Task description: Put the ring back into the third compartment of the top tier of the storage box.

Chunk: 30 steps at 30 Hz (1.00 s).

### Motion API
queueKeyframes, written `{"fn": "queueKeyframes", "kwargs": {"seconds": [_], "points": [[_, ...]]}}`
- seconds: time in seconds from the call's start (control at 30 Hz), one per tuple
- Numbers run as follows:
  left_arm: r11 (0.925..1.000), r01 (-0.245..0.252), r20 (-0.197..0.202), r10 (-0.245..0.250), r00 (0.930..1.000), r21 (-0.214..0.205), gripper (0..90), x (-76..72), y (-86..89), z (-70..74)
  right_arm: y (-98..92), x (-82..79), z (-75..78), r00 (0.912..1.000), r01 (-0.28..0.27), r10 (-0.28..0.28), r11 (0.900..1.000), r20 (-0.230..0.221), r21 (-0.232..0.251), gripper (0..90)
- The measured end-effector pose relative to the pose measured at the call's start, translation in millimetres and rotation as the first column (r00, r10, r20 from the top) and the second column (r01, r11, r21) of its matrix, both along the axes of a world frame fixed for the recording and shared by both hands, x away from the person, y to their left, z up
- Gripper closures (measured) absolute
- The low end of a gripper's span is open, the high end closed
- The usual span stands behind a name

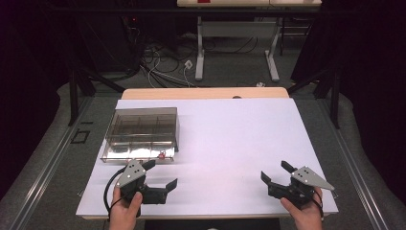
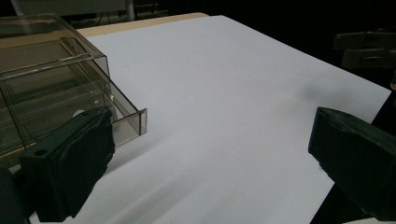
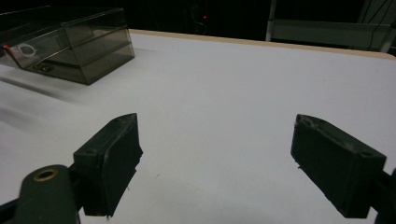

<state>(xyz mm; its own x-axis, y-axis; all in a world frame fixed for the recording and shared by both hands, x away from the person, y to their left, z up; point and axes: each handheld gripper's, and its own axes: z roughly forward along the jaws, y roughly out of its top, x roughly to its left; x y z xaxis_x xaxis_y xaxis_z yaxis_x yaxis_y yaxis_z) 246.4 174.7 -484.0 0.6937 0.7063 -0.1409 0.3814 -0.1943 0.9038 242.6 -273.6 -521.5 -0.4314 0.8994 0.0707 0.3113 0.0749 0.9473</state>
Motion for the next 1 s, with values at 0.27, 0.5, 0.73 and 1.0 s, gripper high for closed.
{"fn": "queueKeyframes", "kwargs": {"seconds": [0.27, 0.5, 0.73, 1.0], "points": [[0.9996, 0.023, -0.01, -0.023, 0.9997, 0.015, 0.4, -1.6, -4.8, -10.7, 0.4, 0.2, -1.1, 0.9999, 0.0, 0.0, 1.0, -0.011, -0.004, 15.3], [0.9968, 0.055, -0.01, -0.055, 0.9984, 0.057, 0.4, -2.8, -9.3, -19.4, 0.7, 0.6, -1.7, 1.0, 0.001, -0.001, 1.0, -0.009, -0.004, 15.2], [0.9945, 0.083, -0.041, -0.08, 0.9959, 0.065, 0.5, -2.6, -12.7, -28.2, 0.9, 1.2, -2.7, 0.9998, -0.017, 0.016, 0.9997, -0.01, -0.016, 15.2], [0.9928, 0.09, -0.056, -0.086, 0.9948, 0.08, 0.5, -0.5, -16.5, -34.5, 0.9, 2.3, -4.9, 0.9993, -0.037, 0.037, 0.999, -0.006, -0.026, 15.2]]}}
